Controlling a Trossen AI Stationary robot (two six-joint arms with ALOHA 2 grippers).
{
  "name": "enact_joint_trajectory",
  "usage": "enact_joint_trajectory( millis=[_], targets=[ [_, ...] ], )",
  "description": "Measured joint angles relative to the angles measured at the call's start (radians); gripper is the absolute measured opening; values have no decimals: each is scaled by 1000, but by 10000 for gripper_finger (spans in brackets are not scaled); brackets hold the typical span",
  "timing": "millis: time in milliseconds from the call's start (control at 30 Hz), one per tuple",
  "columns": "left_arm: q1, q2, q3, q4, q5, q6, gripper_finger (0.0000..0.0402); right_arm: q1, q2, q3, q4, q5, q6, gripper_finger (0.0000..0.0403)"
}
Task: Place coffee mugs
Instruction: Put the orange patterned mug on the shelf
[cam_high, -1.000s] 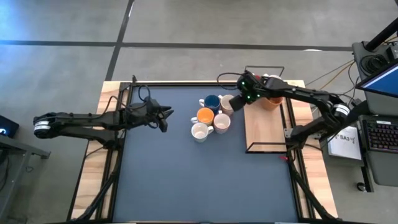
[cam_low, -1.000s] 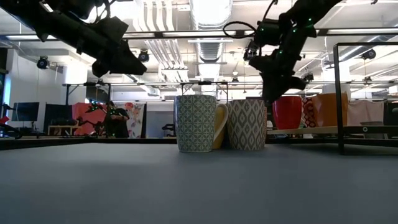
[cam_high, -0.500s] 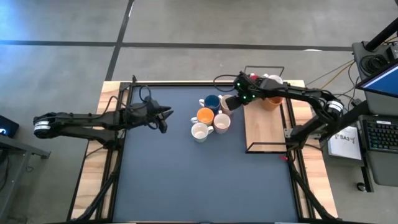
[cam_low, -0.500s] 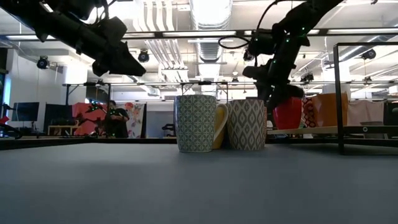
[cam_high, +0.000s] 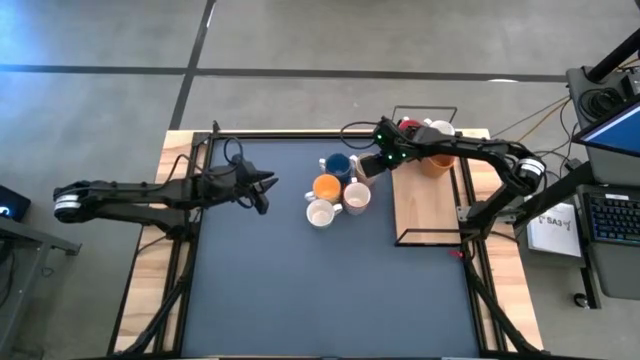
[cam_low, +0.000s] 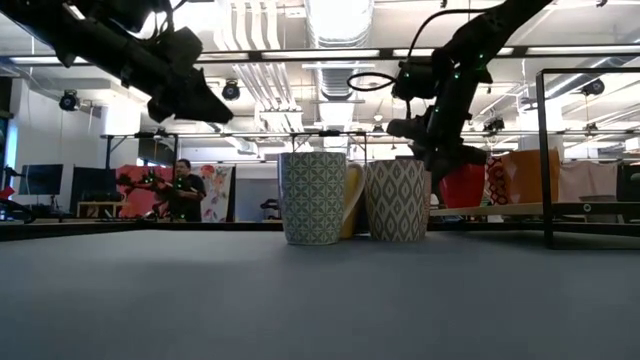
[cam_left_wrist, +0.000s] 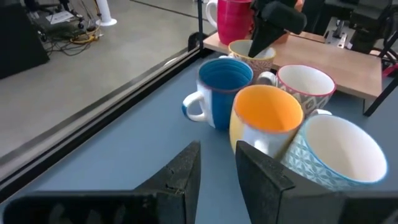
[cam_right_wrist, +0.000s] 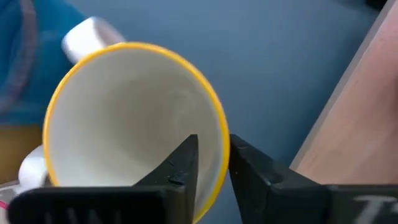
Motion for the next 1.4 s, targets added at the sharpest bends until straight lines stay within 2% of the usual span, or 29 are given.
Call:
enact_joint_trajectory(
  millis=[233, 600, 833, 1033, 1233, 1400],
  targets=[
    [0, -20, 33, 3, 0, 58, 84, 3, -10, -3, 4, -21, -13, 17],
    [0, -39, 39, -28, 0, 85, 84, 2, -20, 2, 3, -13, -7, 18],
    [0, -39, 39, -30, 0, 83, 84, 2, -21, 67, -28, -11, -9, 18],
    [0, -39, 39, -32, 0, 82, 84, 2, -21, 181, -145, 21, -43, 18],
    [0, -39, 39, -39, 0, 82, 84, 2, -22, 300, -358, 88, -70, 18],
    [0, -39, 39, -47, 0, 82, 84, 2, -58, 306, -451, 119, -76, 18]
  ],
)
